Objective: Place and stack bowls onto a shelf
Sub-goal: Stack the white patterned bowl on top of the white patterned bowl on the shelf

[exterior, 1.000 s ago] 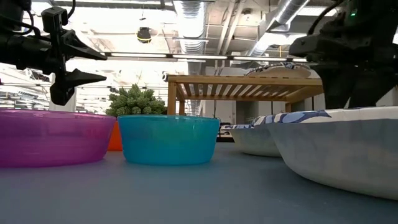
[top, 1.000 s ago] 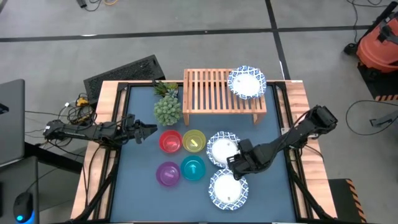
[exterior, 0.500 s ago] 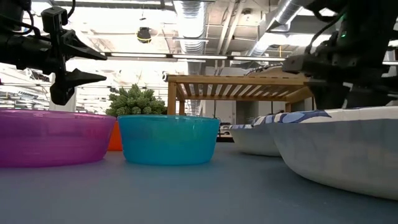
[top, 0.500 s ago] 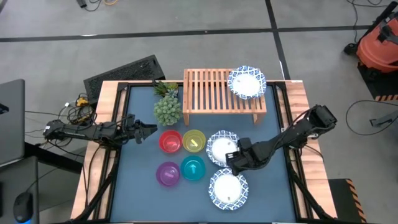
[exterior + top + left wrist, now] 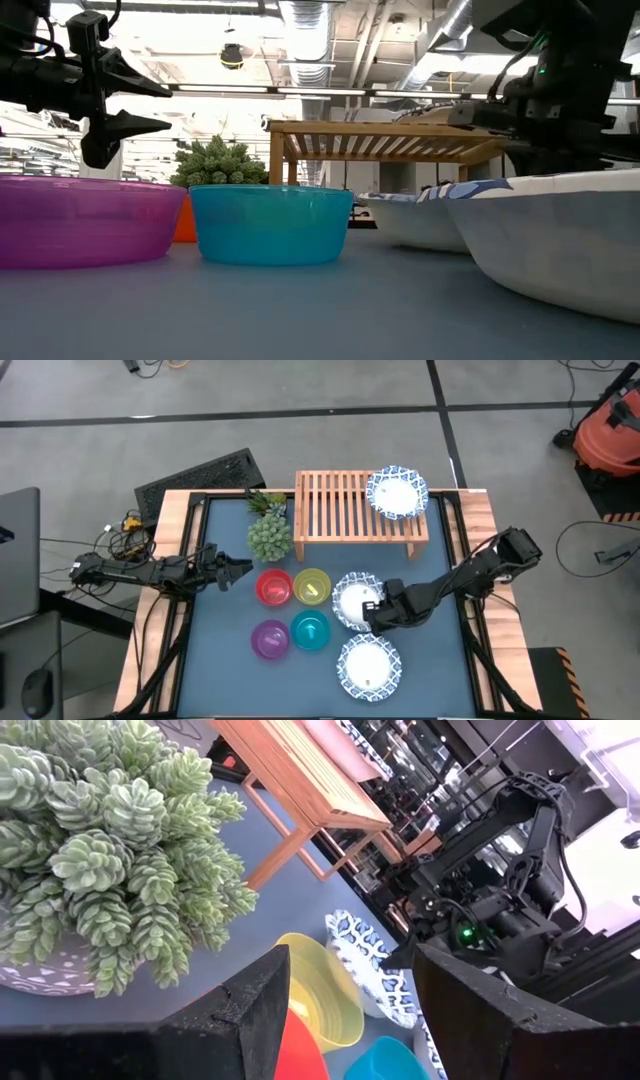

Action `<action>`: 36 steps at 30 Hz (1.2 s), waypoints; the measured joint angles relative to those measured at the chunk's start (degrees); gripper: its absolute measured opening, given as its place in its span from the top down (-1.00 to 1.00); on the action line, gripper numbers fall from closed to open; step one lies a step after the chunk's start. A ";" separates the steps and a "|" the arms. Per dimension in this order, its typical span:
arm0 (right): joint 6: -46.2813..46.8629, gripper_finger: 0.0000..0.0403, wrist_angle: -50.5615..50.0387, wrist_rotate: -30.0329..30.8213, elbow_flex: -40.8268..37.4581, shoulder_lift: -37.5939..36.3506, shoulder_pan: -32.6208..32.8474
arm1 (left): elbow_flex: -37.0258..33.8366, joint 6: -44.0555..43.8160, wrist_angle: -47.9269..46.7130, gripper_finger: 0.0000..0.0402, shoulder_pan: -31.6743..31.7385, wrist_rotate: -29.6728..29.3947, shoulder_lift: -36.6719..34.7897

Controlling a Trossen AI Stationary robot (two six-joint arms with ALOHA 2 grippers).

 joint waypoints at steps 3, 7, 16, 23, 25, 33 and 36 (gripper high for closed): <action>-1.16 0.89 -0.17 0.02 -0.06 -1.22 -0.91 | 0.00 0.00 0.02 0.02 0.00 -0.57 0.00; -1.80 0.89 -2.00 0.90 -0.10 -5.35 -1.96 | 0.00 0.04 0.03 0.02 0.01 -1.01 -0.01; -12.00 0.89 -2.87 -2.80 1.19 -21.47 -1.90 | 0.00 0.02 0.04 0.02 0.01 -0.94 -0.02; -22.41 0.89 -3.00 -0.94 8.98 -34.31 -3.11 | 0.00 0.02 0.04 0.02 0.00 -0.95 -0.02; -24.70 0.89 -5.33 4.46 11.88 -37.09 -4.02 | 0.00 0.02 0.04 0.02 0.02 -0.97 -0.02; -29.28 0.89 -22.14 23.07 23.10 -41.53 -14.48 | 0.00 -0.03 0.04 0.02 0.00 -0.99 -0.02; -31.43 0.89 -24.98 23.95 25.46 -41.49 -20.91 | 0.00 -0.06 0.04 0.02 0.01 -0.99 -0.02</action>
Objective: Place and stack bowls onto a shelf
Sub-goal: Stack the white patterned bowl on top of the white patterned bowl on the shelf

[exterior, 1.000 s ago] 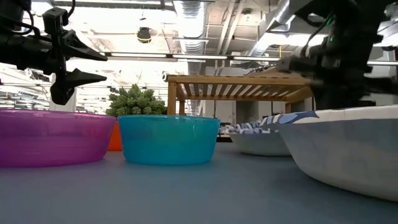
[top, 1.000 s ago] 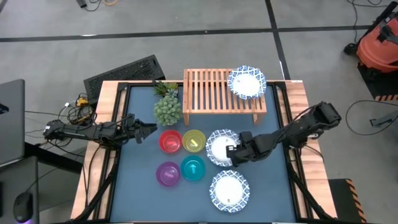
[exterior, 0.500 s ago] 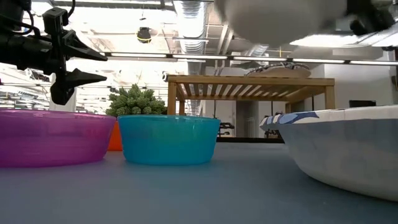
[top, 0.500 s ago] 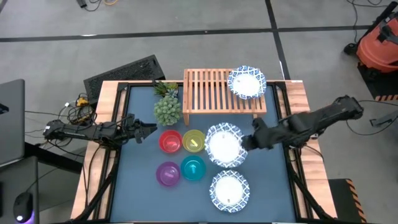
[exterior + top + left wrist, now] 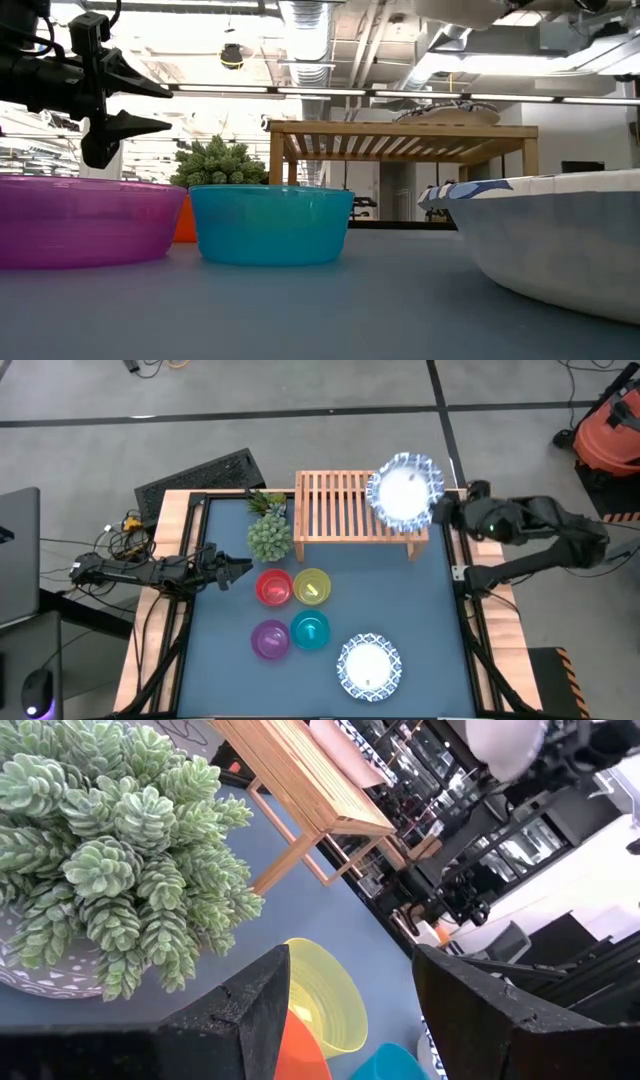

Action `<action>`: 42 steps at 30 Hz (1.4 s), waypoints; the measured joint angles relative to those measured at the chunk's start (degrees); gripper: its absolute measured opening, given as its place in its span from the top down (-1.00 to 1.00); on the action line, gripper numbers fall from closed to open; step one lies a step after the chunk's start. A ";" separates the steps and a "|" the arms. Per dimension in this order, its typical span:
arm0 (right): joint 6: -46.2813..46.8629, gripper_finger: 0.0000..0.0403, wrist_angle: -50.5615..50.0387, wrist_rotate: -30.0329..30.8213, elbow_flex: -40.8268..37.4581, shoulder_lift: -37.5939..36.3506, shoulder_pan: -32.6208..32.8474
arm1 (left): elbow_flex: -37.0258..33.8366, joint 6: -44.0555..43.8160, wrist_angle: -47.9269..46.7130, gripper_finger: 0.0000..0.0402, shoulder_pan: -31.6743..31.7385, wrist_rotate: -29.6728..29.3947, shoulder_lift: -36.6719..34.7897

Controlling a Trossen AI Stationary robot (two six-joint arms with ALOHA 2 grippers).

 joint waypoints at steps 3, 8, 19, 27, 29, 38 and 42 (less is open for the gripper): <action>-3.26 0.89 0.39 -1.02 0.64 0.09 -6.70 | 0.00 -0.01 0.01 0.02 -0.01 -0.03 0.00; -7.37 0.89 -0.48 -8.33 0.69 1.13 -18.57 | 0.00 0.04 0.00 0.02 -0.01 -0.11 0.00; -21.41 0.89 3.37 -29.50 0.72 8.65 -40.52 | 0.00 0.47 0.04 0.02 0.01 -1.53 0.00; -27.96 0.89 3.35 -39.68 0.72 15.54 -49.87 | 0.00 0.49 0.08 0.02 0.01 -1.53 0.01; -28.72 0.89 3.33 -41.08 0.72 16.68 -50.82 | 0.00 0.49 0.07 0.02 0.01 -1.53 0.00; -30.36 0.86 0.77 -42.29 0.72 17.63 -52.04 | 0.00 0.51 0.09 0.02 0.01 -1.57 0.00; -31.86 0.83 -1.15 -42.29 0.72 17.87 -52.02 | 0.00 0.52 0.09 0.02 0.01 -1.57 0.01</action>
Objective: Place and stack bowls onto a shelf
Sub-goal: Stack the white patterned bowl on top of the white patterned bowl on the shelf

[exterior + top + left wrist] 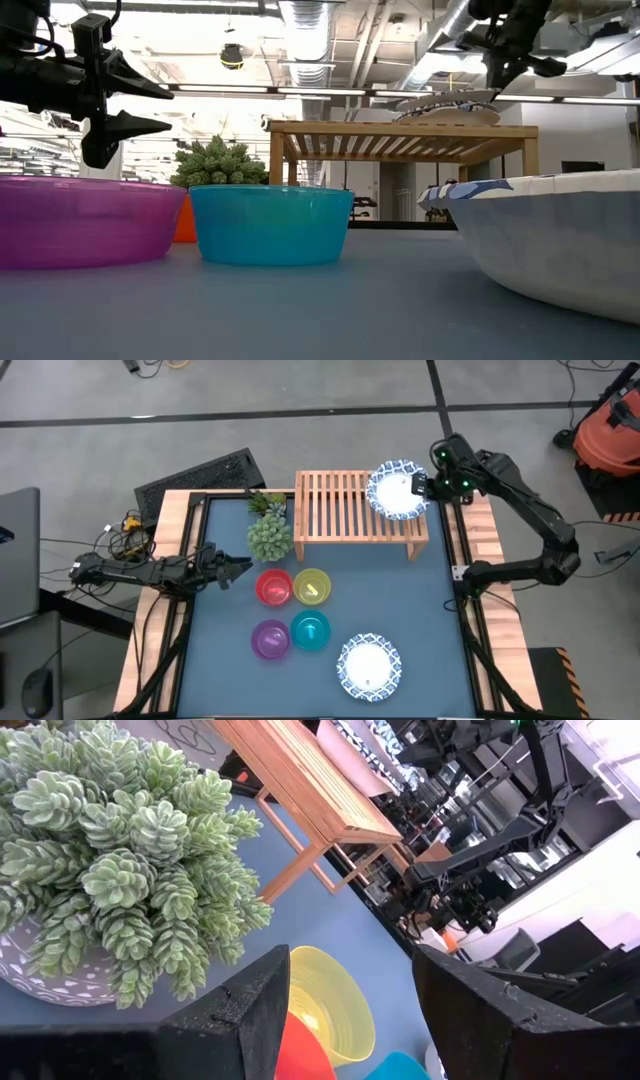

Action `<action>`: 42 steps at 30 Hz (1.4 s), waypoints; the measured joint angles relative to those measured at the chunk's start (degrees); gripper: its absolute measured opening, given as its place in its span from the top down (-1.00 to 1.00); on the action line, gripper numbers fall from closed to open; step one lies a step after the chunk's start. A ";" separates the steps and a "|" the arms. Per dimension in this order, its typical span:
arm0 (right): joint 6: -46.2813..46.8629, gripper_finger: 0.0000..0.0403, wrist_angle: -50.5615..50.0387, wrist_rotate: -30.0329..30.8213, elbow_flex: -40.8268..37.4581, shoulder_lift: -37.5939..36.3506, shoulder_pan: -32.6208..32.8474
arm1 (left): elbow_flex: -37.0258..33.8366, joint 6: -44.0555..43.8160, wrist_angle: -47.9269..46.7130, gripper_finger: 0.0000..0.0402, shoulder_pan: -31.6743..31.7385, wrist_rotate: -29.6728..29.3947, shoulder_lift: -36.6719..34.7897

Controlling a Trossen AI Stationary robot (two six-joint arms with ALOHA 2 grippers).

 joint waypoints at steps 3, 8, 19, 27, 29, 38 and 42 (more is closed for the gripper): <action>-0.08 0.73 -0.77 0.02 0.00 0.66 0.00 | 0.00 0.01 0.00 0.02 0.00 0.00 -0.01; -0.84 0.47 0.20 0.15 0.00 1.48 0.00 | 0.00 0.02 0.00 0.02 -0.02 0.01 -0.01; -1.18 0.00 4.45 0.68 0.02 -1.61 -1.11 | 0.00 0.04 0.02 0.02 0.00 0.02 -0.01; -0.69 0.00 -4.10 -0.75 0.02 -6.22 4.24 | 0.00 0.03 0.02 0.02 0.00 0.08 -0.01; 0.46 0.00 -7.82 -1.18 0.00 -6.92 9.93 | 0.00 0.01 0.02 0.02 0.00 0.11 -0.01; 24.02 0.00 -7.10 4.48 -8.53 -7.81 48.36 | 0.00 -0.09 0.03 0.02 0.00 0.15 0.00; 34.78 0.00 -1.92 6.42 -15.32 -5.14 61.80 | -0.01 -0.11 0.04 0.02 -0.01 0.20 -0.01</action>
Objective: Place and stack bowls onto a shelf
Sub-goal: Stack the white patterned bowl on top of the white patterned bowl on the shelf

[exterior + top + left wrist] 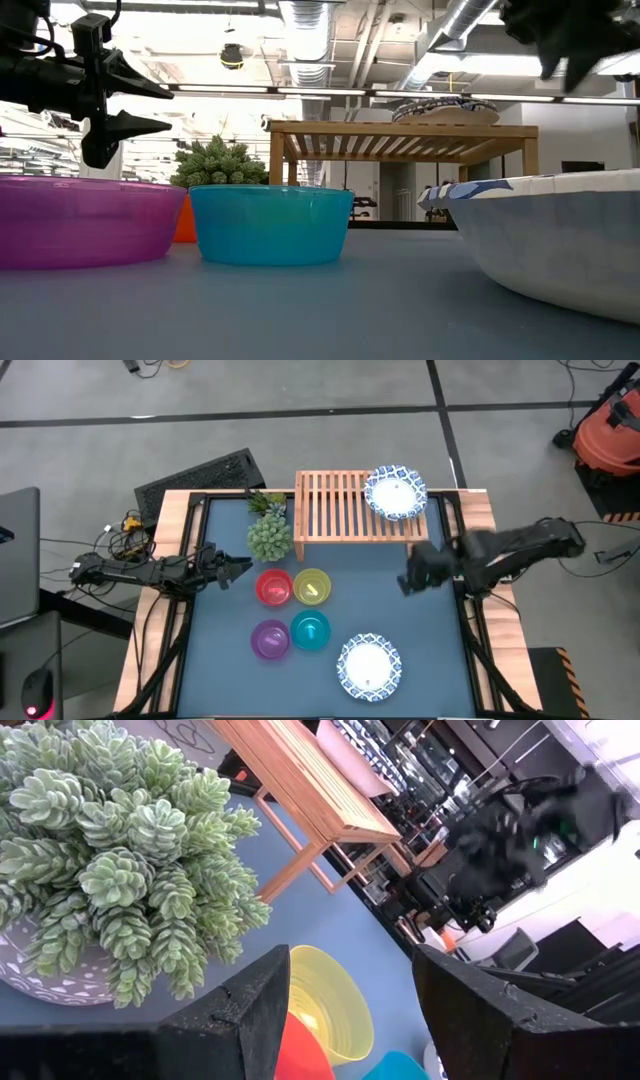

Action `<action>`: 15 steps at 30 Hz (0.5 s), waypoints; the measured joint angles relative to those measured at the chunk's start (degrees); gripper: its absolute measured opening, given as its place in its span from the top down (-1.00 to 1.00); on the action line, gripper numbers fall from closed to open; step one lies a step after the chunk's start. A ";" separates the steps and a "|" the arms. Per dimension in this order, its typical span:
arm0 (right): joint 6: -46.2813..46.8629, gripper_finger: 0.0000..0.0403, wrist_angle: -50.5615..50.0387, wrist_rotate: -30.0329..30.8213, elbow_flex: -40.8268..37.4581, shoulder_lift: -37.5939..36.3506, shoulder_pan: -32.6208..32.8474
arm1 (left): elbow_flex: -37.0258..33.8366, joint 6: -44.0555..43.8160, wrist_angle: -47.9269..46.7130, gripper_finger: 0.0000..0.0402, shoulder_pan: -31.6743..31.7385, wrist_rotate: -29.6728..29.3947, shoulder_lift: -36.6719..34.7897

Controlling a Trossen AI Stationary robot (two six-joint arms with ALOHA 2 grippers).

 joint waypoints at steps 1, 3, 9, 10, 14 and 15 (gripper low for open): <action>2.12 0.00 2.04 -0.04 -1.54 0.91 2.57 | 0.01 -0.01 -0.02 0.02 -0.01 0.08 0.01; 5.53 0.00 7.78 -0.10 -4.54 2.80 6.48 | 0.01 -0.07 0.00 0.02 0.00 0.11 0.02; 9.29 0.00 24.35 -0.11 -8.75 9.77 12.90 | 0.01 -0.46 0.00 0.02 -0.01 0.11 0.02; 9.15 0.00 25.76 -0.12 -8.75 11.32 13.50 | 0.01 -0.46 0.00 0.02 0.00 0.11 0.02; 8.35 0.00 30.56 -1.04 -8.79 17.04 15.04 | 0.01 -0.50 0.00 0.02 0.01 0.09 0.02; 7.68 0.00 31.57 -2.18 -8.79 18.17 15.28 | 0.01 -0.50 0.00 0.02 0.00 0.09 0.00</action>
